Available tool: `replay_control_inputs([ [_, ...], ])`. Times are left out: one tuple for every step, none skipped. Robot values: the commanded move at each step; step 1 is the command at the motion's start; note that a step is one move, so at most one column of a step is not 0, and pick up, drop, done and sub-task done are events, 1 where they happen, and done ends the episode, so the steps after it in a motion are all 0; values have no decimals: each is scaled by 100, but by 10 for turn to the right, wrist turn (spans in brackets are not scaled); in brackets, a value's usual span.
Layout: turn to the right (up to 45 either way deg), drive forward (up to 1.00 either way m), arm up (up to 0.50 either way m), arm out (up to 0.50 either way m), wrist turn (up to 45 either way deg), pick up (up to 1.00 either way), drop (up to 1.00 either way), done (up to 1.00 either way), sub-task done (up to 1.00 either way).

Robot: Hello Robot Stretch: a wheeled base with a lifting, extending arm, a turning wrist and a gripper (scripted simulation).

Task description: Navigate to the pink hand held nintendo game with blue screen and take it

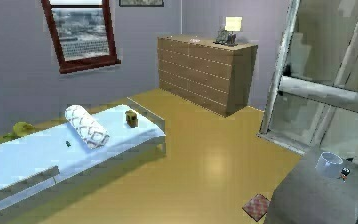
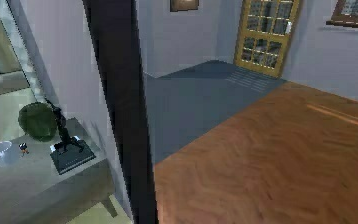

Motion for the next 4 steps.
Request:
replay_control_inputs([
  [150,0,0,0,0,0,0,0,0],
  [0,90,0,0,0,0,0,0,0],
  [-150,0,0,0,0,0,0,0,0],
  [0,100,0,0,0,0,0,0,0],
])
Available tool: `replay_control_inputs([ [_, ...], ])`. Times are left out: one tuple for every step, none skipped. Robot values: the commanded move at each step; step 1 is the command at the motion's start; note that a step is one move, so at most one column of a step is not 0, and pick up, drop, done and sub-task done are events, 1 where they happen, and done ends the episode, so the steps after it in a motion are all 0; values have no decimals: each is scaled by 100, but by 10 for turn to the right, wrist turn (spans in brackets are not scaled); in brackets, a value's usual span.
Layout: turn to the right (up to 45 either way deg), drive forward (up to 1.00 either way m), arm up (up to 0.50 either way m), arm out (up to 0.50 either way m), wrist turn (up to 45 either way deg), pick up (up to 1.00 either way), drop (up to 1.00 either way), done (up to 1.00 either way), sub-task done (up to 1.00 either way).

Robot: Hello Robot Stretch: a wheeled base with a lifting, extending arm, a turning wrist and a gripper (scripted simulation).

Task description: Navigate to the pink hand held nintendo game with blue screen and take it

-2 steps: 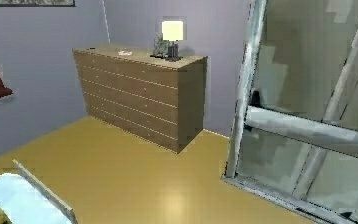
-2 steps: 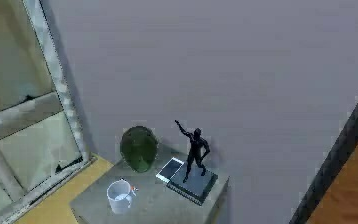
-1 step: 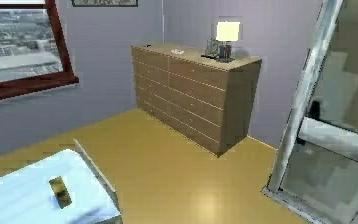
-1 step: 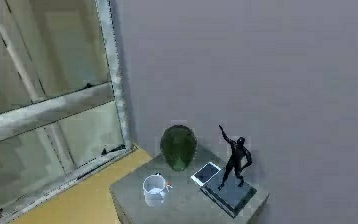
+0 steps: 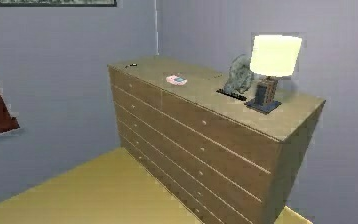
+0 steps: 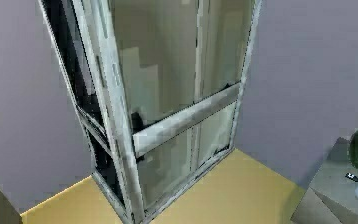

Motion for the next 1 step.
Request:
replay_control_inputs([
  [-150,0,0,0,0,0,0,0,0],
])
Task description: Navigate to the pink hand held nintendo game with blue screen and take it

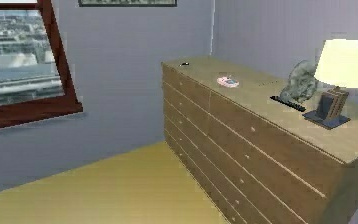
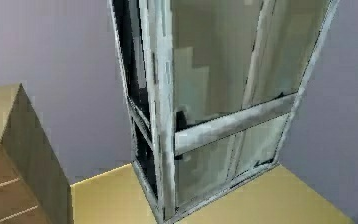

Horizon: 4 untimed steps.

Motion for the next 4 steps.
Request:
replay_control_inputs([
  [0,10,0,0,0,0,0,0,0],
  [-60,0,0,0,0,0,0,0,0],
  [0,55,0,0,0,0,0,0,0],
  [-450,0,0,0,0,0,0,0,0],
])
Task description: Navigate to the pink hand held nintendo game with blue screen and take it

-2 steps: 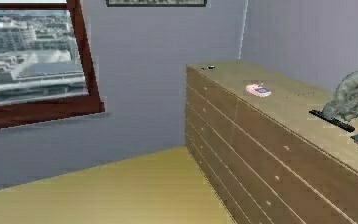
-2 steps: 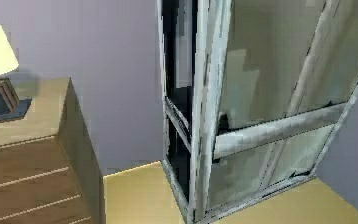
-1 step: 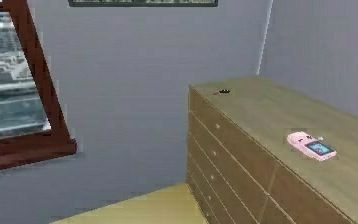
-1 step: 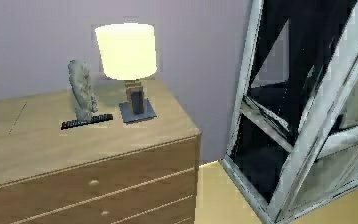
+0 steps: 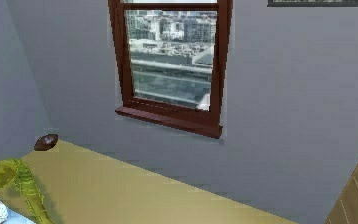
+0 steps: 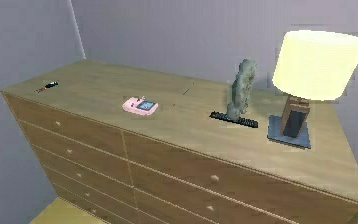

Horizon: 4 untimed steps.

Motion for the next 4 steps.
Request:
replay_control_inputs([
  [0,0,50,0,0,0,0,0,0],
  [0,0,38,0,0,0,0,0,0],
  [0,0,0,44,0,0,0,0,0],
  [0,0,0,0,450,0,0,0,0],
])
